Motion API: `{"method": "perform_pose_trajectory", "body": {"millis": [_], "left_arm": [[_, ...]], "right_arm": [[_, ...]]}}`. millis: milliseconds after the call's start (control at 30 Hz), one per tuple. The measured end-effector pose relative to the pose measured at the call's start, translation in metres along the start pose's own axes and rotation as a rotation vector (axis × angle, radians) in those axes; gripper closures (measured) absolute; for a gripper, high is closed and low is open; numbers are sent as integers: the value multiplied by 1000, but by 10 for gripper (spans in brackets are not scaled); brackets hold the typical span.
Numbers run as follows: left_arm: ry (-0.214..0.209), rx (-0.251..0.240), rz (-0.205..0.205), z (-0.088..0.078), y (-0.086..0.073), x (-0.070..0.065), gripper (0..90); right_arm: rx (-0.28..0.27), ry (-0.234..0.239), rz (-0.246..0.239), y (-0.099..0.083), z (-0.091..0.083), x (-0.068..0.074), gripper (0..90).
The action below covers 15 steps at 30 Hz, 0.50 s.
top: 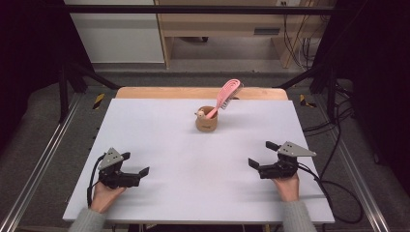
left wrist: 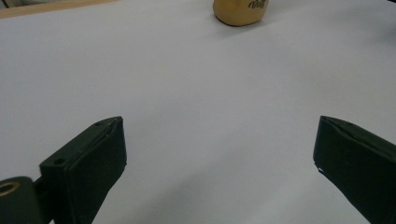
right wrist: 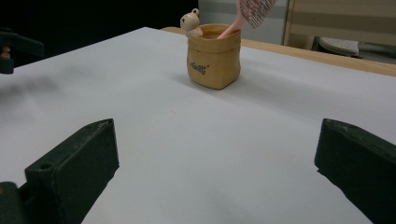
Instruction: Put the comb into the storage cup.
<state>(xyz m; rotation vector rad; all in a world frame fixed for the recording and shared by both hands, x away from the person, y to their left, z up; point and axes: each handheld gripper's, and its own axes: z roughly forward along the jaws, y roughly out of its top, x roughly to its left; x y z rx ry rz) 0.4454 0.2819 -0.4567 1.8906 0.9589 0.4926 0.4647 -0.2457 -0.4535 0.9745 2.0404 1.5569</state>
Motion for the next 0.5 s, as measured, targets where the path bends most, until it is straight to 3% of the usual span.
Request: {"method": "perform_pose_trajectory", "body": {"millis": [167, 267, 500], "left_arm": [[3, 3, 2, 0, 0, 0, 23], [4, 5, 5, 1, 0, 0, 24], [2, 13, 5, 2, -1, 0, 24]], "right_arm": [[16, -5, 4, -9, -2, -4, 1], [5, -3, 28, -12, -4, -6, 1], [-3, -13, 30, -15, -7, -9, 1]]}}
